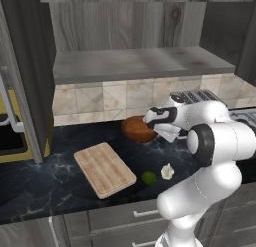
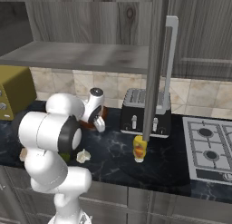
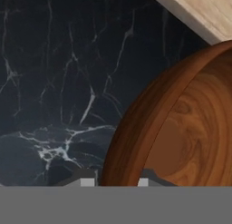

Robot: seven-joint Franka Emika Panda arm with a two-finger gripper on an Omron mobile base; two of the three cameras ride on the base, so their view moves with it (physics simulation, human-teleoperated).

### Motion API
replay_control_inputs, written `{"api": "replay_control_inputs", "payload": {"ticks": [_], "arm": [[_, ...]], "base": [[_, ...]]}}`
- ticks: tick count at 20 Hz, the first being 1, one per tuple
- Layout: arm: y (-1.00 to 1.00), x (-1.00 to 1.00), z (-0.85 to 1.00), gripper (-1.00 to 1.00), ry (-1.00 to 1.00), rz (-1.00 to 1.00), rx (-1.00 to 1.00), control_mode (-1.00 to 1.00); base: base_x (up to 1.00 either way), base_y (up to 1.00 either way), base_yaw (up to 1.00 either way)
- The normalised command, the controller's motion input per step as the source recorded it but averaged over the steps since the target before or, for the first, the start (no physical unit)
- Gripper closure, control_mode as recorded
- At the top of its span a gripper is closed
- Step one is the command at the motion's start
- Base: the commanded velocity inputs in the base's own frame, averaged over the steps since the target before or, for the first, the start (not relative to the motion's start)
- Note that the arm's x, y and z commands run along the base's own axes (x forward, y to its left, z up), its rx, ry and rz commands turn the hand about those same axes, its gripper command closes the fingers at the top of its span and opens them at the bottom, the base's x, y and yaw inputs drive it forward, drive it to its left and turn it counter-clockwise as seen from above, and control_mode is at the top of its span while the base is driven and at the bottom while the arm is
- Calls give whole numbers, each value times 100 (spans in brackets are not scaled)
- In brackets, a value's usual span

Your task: Open the cabinet. Place the bowl and condiment on the counter. Then place the lime and garlic on the cutting board.

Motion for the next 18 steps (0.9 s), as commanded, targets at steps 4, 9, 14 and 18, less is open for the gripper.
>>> {"api": "replay_control_inputs", "payload": {"ticks": [4,9,14,18], "arm": [[0,10,-28,100,0,0,0,-100],[0,12,-26,100,0,0,0,-100],[0,9,-28,100,0,0,0,-100],[0,4,-29,100,0,0,0,-100]], "base": [[0,0,0],[0,0,0],[0,0,0],[0,0,0]]}}
